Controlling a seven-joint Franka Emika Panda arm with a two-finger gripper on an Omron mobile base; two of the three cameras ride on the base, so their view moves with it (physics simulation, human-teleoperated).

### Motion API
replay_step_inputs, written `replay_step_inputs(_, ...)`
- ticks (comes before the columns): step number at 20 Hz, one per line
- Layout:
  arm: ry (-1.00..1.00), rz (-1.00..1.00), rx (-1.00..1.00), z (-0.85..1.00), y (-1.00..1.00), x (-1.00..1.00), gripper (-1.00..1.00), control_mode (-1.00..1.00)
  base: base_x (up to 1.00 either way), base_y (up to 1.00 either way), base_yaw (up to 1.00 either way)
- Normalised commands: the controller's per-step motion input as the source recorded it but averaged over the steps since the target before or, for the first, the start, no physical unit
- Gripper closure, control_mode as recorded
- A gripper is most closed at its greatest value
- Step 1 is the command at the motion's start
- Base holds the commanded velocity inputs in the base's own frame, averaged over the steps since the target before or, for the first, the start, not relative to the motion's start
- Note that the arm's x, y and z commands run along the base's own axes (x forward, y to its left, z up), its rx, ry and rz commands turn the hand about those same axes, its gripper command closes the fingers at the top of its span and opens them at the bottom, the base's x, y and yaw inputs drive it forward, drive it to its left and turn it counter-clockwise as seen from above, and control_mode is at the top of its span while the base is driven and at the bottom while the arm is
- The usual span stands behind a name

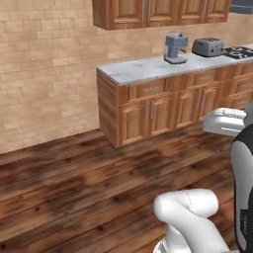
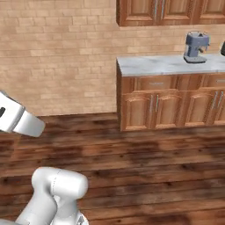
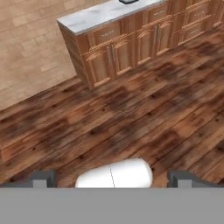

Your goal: Place the mustard and mustard from the counter to the top shelf of the fridge. If the existing items in the fridge are on the top shelf, move them to other shelves.

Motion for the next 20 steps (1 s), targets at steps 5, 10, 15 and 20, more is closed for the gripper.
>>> replay_step_inputs(5,0.0,0.0,0.0,0.0,0.0,0.0,-1.0,1.0,0.88,0.47,-0.68)
replay_step_inputs(10,0.0,0.0,0.0,0.0,0.0,0.0,-1.0,1.0,0.78,0.48,-0.72)
replay_step_inputs(15,0.0,0.0,0.0,0.0,0.0,0.0,-1.0,1.0,0.81,0.43,-0.66)
replay_step_inputs(20,0.0,0.0,0.0,0.0,0.0,0.0,-1.0,1.0,0.81,0.4,-0.64)
